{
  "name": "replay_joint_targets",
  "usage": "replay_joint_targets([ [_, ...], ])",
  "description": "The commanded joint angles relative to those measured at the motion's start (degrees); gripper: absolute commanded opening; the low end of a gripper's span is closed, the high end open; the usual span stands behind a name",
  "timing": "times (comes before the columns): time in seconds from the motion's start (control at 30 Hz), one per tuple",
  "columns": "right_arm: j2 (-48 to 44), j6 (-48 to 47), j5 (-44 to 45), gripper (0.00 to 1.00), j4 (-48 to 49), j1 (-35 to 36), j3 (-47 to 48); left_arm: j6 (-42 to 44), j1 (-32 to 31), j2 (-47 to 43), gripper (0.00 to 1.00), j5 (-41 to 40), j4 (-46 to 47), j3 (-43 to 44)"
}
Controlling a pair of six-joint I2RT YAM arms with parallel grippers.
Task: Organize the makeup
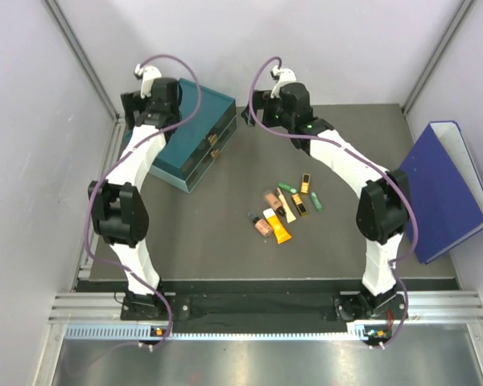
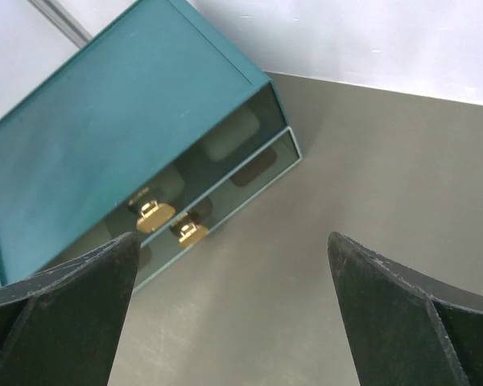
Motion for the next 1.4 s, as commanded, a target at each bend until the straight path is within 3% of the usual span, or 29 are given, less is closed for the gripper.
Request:
replay_joint_targets([
  [0.0,2.79,6.36,-3.43,1.0,2.95,0.5,5.65,4.79,-0.15,0.75,0.99,-2.69,-5.25,8.02],
  [0.2,7.63,9.53,-6.6,1.0,2.86,0.94,11.02,4.44,-0.06,5.05,0.99,-1.56,-9.04,11.89],
  [0.43,13.16,15.75,-7.48,1.0,3.13,1.2,16.28,6.19,0.38,5.32,0.99,16.43,-10.78,11.27],
  [0.6,17.91,23.5,-11.6,1.0,3.31,1.02,20.33,5.93,0.91,6.55,0.98,21.99,-11.58,11.45],
  [0.7,20.11,28.16,-14.42,1.0,3.48,0.68,21.22,4.7,2.13,6.81,0.86,26.21,-12.11,11.54],
  [0.8,21.34,33.34,-18.9,0.97,6.64,-0.2,17.99,3.12,3.89,6.9,0.64,30.34,-12.81,11.28],
  [0.83,21.26,36.75,-21.08,0.91,9.95,-0.47,16.23,2.51,4.24,6.82,0.51,31.57,-12.81,11.01],
  [0.9,20.91,40.46,-22.77,0.85,14.97,-0.91,10.79,2.15,5.47,6.81,0.38,35.26,-12.55,10.66],
  [0.93,20.9,43.61,-23.56,0.81,17.69,-1.08,9.54,1.89,5.83,6.9,0.23,36.14,-12.46,10.66],
  [1.0,21.95,47.74,-24.79,0.76,20.78,-1.26,7.26,1.8,6.36,7.52,0.03,37.37,-12.81,10.75],
  [1.13,25.73,54.7,-28.39,0.59,27.99,-1.17,6.63,1.71,6.44,8.22,0.0,38.17,-13.43,10.4],
  [1.37,30.13,60.34,-29.98,0.58,32.93,-0.91,7.59,1.54,6.44,8.84,0.0,40.19,-13.78,9.69],
])
